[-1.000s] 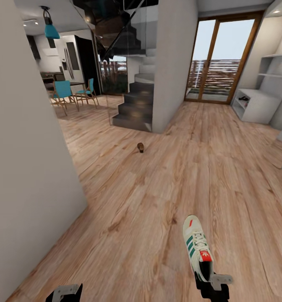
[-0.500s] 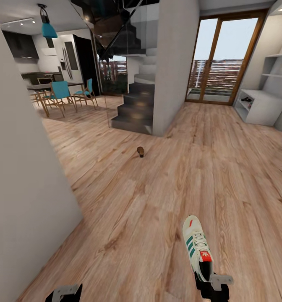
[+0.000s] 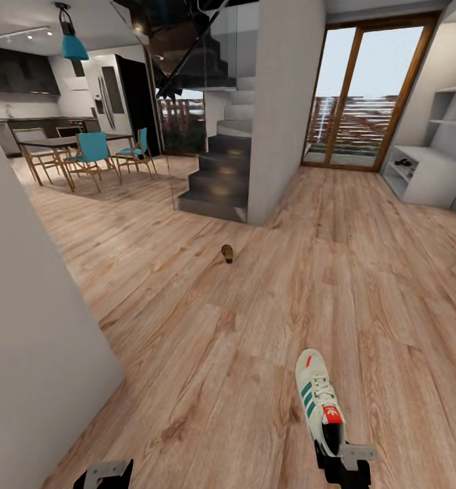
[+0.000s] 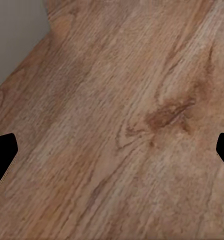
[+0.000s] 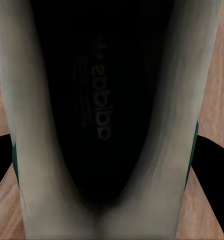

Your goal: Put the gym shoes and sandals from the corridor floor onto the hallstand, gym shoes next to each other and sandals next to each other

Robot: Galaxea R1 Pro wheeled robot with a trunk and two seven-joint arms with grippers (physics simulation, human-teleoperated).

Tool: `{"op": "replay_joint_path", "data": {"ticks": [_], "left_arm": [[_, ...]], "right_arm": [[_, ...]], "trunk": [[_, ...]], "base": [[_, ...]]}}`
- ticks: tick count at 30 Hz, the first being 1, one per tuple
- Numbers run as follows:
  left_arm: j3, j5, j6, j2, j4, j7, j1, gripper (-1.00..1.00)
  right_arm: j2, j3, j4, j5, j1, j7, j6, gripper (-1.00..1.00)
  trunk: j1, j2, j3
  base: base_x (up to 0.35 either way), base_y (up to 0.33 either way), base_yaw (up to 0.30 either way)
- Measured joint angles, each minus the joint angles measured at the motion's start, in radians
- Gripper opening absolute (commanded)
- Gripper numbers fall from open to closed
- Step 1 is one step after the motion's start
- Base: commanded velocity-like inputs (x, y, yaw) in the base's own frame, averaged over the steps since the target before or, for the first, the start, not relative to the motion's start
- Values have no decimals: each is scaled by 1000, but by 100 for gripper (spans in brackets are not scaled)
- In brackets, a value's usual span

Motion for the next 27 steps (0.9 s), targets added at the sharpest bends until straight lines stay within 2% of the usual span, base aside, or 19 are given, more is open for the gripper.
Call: {"op": "replay_joint_path", "data": {"ticks": [9,27], "left_arm": [[0,0,0,0,0,0,0,100],[0,-1,0,0,0,0,0,100]], "right_arm": [[0,0,0,0,0,0,0,-100],[0,0,0,0,0,0,0,-100]], "trunk": [[0,0,0],[0,0,0]], "base": [[337,-24,0],[329,-103,0]]}}
